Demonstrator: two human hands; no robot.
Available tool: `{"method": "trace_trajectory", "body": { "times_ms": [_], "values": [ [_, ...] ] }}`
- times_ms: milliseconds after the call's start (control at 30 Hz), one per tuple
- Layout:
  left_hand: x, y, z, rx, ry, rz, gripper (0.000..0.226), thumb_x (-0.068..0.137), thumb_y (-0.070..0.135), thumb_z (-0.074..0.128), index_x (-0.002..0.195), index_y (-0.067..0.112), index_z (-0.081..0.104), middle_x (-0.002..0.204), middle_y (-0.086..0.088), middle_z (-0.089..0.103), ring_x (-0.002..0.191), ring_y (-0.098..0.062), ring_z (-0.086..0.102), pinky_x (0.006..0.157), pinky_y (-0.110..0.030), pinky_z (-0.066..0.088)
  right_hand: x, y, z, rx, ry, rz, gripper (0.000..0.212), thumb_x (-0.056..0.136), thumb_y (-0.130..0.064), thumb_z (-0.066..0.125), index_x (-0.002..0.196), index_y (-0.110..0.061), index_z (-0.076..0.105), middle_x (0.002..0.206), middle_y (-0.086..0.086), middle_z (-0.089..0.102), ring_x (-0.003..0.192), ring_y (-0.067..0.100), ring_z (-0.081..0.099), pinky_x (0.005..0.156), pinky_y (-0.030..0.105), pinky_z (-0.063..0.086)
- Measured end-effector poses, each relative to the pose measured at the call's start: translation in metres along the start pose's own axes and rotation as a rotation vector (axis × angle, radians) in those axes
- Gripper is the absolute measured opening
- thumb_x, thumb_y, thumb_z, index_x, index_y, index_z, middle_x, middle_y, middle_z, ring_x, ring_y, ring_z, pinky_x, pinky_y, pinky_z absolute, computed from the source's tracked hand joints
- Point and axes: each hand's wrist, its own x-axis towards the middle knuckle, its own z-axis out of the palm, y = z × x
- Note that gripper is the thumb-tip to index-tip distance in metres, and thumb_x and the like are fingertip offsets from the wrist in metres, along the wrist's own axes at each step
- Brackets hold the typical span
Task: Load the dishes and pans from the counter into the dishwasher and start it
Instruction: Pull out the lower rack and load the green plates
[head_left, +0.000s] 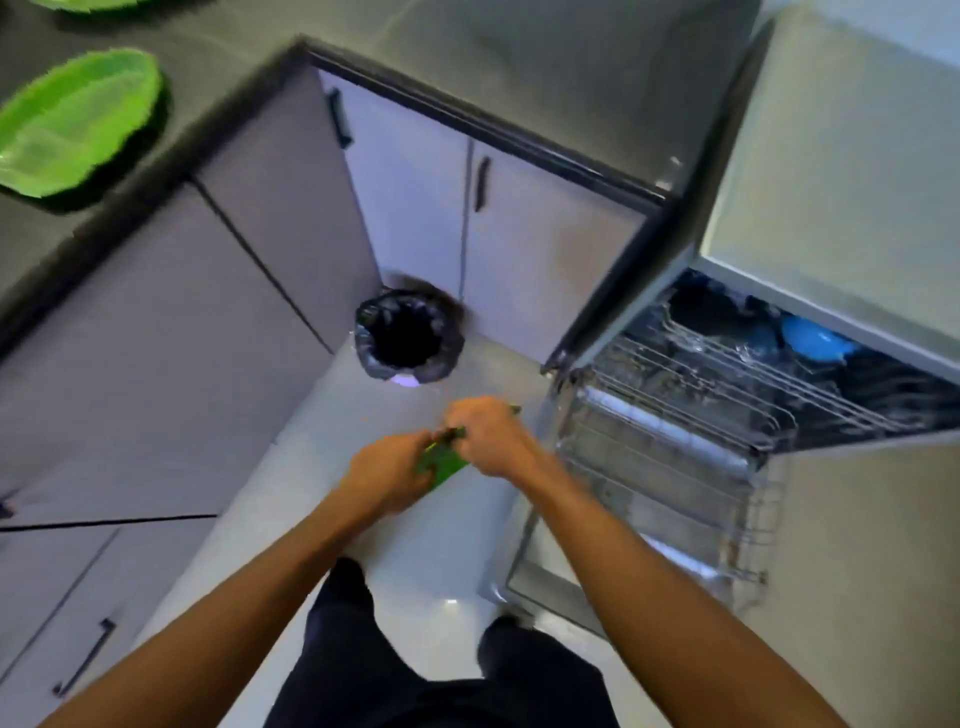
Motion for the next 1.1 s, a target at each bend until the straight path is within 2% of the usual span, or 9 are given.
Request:
{"method": "trace_trajectory", "body": {
  "times_ms": [67,167,333,467,633,733,833,933,1100],
  "values": [
    [0.011,0.037,0.028,0.034,-0.067,-0.019,0.063,0.082,0.049,0.032,0.137,0.027,0.054,0.125,-0.013,0.065,0.111,-0.037,0.060,0.085,-0.039,0.048,-0.031,0.027,0.008,0.047,-0.019,0.044,0.024,0.065,-0.012,0.054,0.076,-0.007,0.075,0.078,0.016,0.072,0.070,0.038,0.068,0.064,0.038,0.054],
    [0.027,0.092,0.081,0.002,-0.115,-0.043,0.068,0.072,0.042,0.027,0.131,0.025,0.058,0.119,-0.013,0.068,0.109,-0.038,0.061,0.082,-0.038,0.047,-0.096,0.091,0.017,0.184,0.148,0.239,0.030,0.066,-0.007,0.056,0.086,-0.010,0.079,0.086,0.012,0.075,0.079,0.034,0.068,0.076,0.036,0.053],
    [0.060,0.127,0.160,-0.120,-0.129,-0.180,0.040,0.087,0.039,0.033,0.111,0.019,0.058,0.103,-0.015,0.069,0.097,-0.040,0.063,0.073,-0.039,0.046,-0.183,0.186,0.048,0.588,0.569,0.967,0.021,0.081,-0.003,0.072,0.094,-0.019,0.076,0.094,0.003,0.073,0.084,0.017,0.065,0.083,0.034,0.055],
    [0.101,0.139,0.214,-0.264,-0.091,-0.246,0.012,0.094,0.014,0.051,0.104,0.014,0.058,0.096,-0.015,0.068,0.093,-0.038,0.063,0.072,-0.038,0.045,-0.253,0.269,0.099,0.760,0.716,1.497,0.017,0.090,-0.016,0.064,0.081,-0.029,0.071,0.099,0.005,0.074,0.093,0.030,0.067,0.084,0.037,0.054],
    [0.168,0.151,0.255,-0.291,-0.021,-0.207,0.014,0.094,0.008,0.049,0.107,0.008,0.054,0.099,-0.019,0.066,0.091,-0.039,0.060,0.068,-0.033,0.035,-0.277,0.324,0.169,0.564,0.439,1.387,0.014,0.092,-0.028,0.066,0.097,-0.019,0.075,0.105,0.005,0.072,0.099,0.030,0.067,0.079,0.027,0.044],
    [0.201,0.160,0.279,-0.301,0.025,-0.188,0.019,0.093,0.004,0.047,0.111,0.004,0.051,0.100,-0.021,0.064,0.084,-0.037,0.056,0.067,-0.032,0.033,-0.263,0.334,0.210,0.299,0.403,1.210,0.024,0.088,-0.046,0.069,0.096,-0.024,0.075,0.101,0.002,0.070,0.095,0.029,0.065,0.079,0.037,0.051],
    [0.229,0.163,0.302,-0.288,0.041,-0.170,0.019,0.092,0.003,0.047,0.111,0.005,0.049,0.091,-0.011,0.059,0.073,-0.027,0.051,0.055,-0.030,0.034,-0.240,0.338,0.247,-0.054,0.279,1.090,0.038,0.084,-0.060,0.059,0.085,-0.026,0.074,0.088,0.000,0.067,0.086,0.028,0.061,0.077,0.039,0.042],
    [0.242,0.160,0.317,-0.289,0.062,-0.156,0.012,0.093,0.003,0.049,0.102,0.010,0.046,0.086,-0.005,0.055,0.065,-0.017,0.047,0.046,-0.017,0.029,-0.228,0.335,0.259,-0.239,0.160,1.111,0.041,0.087,-0.057,0.054,0.077,-0.022,0.074,0.073,0.000,0.067,0.072,0.026,0.060,0.075,0.037,0.034],
    [0.252,0.150,0.340,-0.260,0.106,-0.143,0.014,0.098,0.014,0.044,0.108,0.004,0.048,0.089,-0.008,0.054,0.076,-0.027,0.051,0.064,-0.034,0.035,-0.236,0.338,0.268,-0.286,0.142,1.058,0.031,0.089,-0.042,0.058,0.078,-0.018,0.074,0.069,0.004,0.068,0.064,0.026,0.060,0.074,0.037,0.037]
  ]
}}
